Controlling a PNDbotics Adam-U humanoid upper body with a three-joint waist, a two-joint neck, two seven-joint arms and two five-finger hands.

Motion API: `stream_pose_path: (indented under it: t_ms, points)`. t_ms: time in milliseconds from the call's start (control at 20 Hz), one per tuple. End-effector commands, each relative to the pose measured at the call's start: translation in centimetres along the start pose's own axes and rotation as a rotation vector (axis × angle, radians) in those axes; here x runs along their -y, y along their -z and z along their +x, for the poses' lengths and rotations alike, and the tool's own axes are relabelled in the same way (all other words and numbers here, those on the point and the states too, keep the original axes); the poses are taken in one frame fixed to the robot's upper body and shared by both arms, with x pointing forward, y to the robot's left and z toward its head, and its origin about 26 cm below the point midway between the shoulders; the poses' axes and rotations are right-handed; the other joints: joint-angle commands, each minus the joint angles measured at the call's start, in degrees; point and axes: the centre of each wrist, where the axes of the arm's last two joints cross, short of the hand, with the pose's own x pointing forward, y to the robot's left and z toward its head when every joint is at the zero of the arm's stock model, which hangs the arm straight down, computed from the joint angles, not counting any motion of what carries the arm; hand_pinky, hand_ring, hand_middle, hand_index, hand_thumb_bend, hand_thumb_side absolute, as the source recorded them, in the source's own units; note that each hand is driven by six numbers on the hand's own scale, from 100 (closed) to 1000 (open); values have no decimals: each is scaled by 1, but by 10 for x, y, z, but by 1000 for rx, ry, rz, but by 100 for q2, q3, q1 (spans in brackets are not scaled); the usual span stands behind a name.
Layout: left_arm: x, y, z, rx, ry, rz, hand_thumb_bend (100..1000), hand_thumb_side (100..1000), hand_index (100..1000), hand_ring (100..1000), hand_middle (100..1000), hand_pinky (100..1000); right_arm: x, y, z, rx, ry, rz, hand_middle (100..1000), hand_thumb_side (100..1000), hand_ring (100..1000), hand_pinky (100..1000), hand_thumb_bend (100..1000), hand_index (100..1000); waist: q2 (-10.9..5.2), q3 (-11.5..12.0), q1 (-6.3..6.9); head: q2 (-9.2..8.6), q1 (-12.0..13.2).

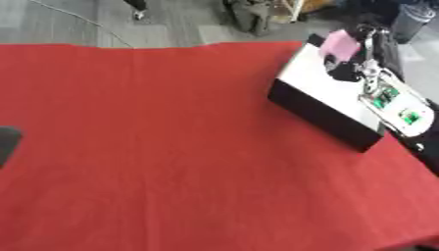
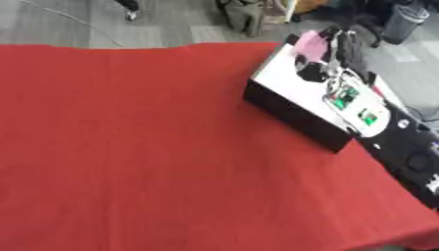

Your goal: Pick up the objects with one hand, pass them to the other hand, and then place them into the box on the other side of the table.

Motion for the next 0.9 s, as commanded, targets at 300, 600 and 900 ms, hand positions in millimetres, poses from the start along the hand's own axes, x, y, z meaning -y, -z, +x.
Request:
stream_pose_path:
  t_ms: [300,600,900]
  points:
    - [-6,2,6,33,18,14,531,508,668,718,664,752,-1,14,-20,-320,-297,-338,850,100,854,864,472,836,-96,10,17,-52,-53]
    - [-6,1,6,26,17,15,531,508,668,706,664,753,3,18,-19,-326,-291,-346,867,100,860,873,539,869,-120,-13,24,5,-53]
    - [-6,0,5,17,18,13,529,510,667,701,663,753,5,18,-15,-312,-289,-359,857,100,852,874,543,867,-145,-32,20,65,-81]
